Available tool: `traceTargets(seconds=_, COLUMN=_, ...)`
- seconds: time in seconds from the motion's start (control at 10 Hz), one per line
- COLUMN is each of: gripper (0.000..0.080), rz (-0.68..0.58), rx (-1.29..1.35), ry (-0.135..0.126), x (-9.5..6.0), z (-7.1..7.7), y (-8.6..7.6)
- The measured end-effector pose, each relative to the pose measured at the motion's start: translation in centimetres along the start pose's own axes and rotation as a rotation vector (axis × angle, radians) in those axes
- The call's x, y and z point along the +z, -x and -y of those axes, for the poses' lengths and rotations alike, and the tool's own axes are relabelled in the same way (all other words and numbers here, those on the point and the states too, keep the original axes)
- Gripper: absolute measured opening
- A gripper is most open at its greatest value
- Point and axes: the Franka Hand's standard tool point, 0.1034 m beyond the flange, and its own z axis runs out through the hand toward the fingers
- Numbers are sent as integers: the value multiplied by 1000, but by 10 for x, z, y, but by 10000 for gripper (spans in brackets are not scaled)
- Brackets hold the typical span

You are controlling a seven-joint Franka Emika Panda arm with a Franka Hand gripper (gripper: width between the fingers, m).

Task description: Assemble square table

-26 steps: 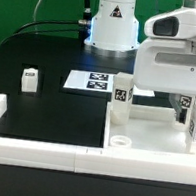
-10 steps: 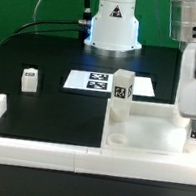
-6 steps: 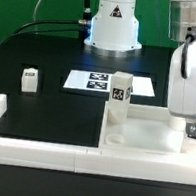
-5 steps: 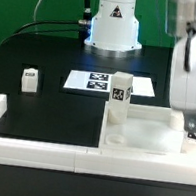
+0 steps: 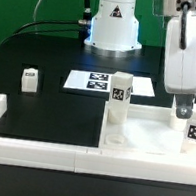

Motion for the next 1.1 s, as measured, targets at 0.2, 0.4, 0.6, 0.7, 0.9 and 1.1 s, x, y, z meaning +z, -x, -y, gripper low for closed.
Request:
traceTargets(seconds=0.2, gripper=649, rz=0, rx=0, ry=0, x=0, z=0, y=0)
traceTargets(seconds=0.4, gripper=649, rz=5, rx=-109, ry=-6, x=-5, z=4, y=-11)
traceTargets(seconds=0.6, gripper=649, rz=20, rx=-256, ry=-34, x=-28, z=15, y=-35)
traceTargets(seconds=0.7, gripper=649, rz=14, rx=-252, ry=-54, x=-31, z=16, y=-40)
traceTargets(seconds=0.9, gripper=649, rz=8, rx=-353, ry=-46, x=-26, z=14, y=-38)
traceTargets(seconds=1.1, gripper=649, rz=6, rx=-428, ry=-46, x=-26, z=14, y=-39)
